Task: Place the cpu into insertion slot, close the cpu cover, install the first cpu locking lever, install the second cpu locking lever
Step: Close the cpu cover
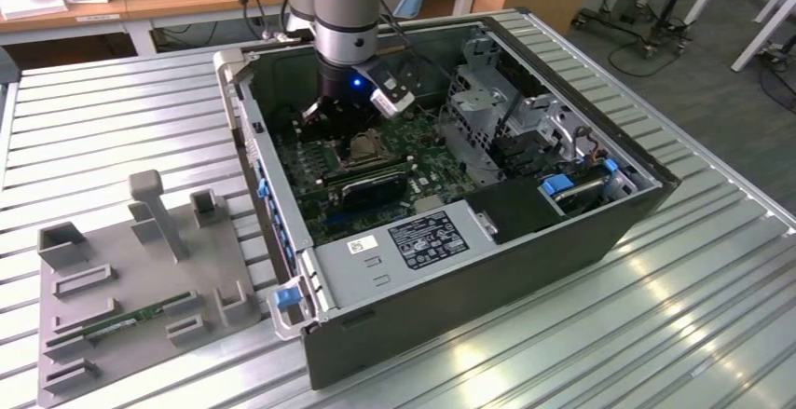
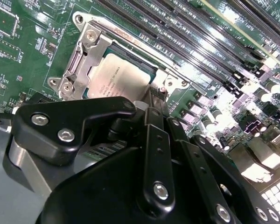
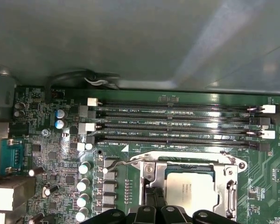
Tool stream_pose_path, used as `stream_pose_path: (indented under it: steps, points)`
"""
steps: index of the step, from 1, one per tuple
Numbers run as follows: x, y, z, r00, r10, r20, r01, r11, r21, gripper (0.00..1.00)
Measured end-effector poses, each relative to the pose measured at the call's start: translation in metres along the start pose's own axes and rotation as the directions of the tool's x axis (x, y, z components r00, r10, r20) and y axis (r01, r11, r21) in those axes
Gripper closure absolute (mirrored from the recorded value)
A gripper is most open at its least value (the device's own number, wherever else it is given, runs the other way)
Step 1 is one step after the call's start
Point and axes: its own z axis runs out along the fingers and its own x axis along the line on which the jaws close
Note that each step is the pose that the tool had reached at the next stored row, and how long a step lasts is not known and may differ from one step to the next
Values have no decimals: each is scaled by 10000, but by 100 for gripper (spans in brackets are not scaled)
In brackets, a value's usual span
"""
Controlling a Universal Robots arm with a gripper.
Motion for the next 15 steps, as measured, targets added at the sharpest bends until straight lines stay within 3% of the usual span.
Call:
stream_pose_path:
  steps: [9,15]
  points:
    - [-4,5,-9,10000,-1,11,1,10000,-16,89]
    - [-3,6,-103,10000,-1,11,1,10000,-15,89]
